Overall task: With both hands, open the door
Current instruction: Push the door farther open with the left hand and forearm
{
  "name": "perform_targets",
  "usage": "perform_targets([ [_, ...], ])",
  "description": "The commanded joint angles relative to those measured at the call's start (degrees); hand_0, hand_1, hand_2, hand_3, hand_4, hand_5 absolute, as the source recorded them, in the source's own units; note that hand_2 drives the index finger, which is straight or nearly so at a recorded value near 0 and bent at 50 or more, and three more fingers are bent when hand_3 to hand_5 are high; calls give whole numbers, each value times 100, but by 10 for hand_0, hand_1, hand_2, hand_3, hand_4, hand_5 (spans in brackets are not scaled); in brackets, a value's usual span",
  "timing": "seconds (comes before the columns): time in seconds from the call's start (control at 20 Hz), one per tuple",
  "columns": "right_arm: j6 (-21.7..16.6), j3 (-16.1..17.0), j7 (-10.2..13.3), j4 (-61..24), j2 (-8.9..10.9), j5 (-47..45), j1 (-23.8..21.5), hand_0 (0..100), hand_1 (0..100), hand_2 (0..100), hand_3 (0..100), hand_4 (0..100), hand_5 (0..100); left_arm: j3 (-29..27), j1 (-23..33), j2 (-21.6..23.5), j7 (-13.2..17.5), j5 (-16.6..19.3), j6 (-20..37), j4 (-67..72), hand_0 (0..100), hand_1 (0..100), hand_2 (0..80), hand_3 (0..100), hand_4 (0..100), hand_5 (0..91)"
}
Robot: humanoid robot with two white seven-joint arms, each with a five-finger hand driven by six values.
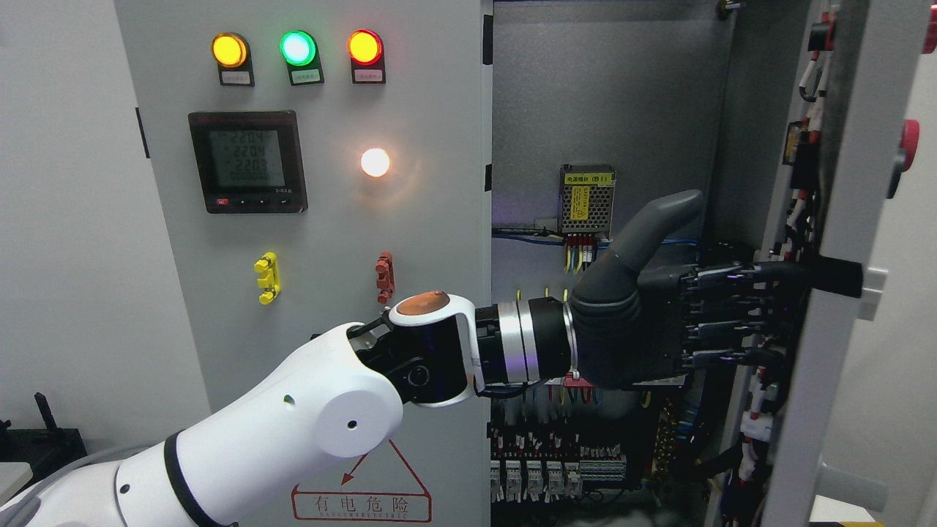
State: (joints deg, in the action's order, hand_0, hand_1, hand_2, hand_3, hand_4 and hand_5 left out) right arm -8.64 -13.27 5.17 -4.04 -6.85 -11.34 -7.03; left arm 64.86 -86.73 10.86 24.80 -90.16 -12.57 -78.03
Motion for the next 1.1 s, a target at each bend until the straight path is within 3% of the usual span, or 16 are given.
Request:
perform_targets([
  [0.0,2,0,2,0,0,0,0,0,0,0,0,0,0,-8,-28,-637,-45,42,0,51,0,0,0,0,29,0],
  [0.7,2,0,2,0,0,0,0,0,0,0,0,0,0,10,-72,-1191,-46,42,26,42,0,0,0,0,30,0],
  [1.05,-6,0,2,0,0,0,0,0,0,0,0,0,0,27,-81,-1253,-405,34,79,34,0,0,0,0,30,0],
])
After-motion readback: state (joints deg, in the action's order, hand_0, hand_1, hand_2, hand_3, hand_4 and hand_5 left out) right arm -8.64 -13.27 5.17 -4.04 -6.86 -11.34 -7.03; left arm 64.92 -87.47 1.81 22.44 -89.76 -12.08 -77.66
